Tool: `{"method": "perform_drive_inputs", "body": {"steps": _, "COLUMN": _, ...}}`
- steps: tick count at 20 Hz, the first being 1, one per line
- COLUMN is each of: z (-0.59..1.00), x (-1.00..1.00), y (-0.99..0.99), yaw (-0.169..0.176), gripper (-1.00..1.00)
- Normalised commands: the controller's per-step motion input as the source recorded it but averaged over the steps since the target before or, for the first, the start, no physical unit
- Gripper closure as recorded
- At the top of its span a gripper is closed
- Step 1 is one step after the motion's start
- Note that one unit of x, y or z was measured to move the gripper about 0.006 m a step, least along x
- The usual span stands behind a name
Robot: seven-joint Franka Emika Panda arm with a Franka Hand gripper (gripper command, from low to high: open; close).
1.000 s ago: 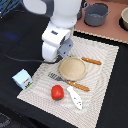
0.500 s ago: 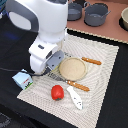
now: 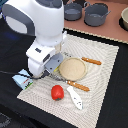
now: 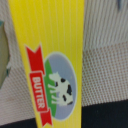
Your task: Interact with the objects in diverse but meaningful ways.
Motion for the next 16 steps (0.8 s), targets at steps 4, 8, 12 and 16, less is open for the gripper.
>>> {"method": "perform_drive_inputs", "body": {"steps": 4, "z": 0.75, "x": 0.41, "y": -0.14, "yaw": -0.168, "gripper": -1.0}}
{"method": "perform_drive_inputs", "body": {"steps": 8, "z": 0.3, "x": 0.63, "y": -0.25, "yaw": -0.193, "gripper": -1.0}}
{"method": "perform_drive_inputs", "body": {"steps": 12, "z": 0.1, "x": 0.65, "y": -0.29, "yaw": -0.188, "gripper": -1.0}}
{"method": "perform_drive_inputs", "body": {"steps": 16, "z": 0.02, "x": 0.67, "y": -0.34, "yaw": -0.159, "gripper": -1.0}}
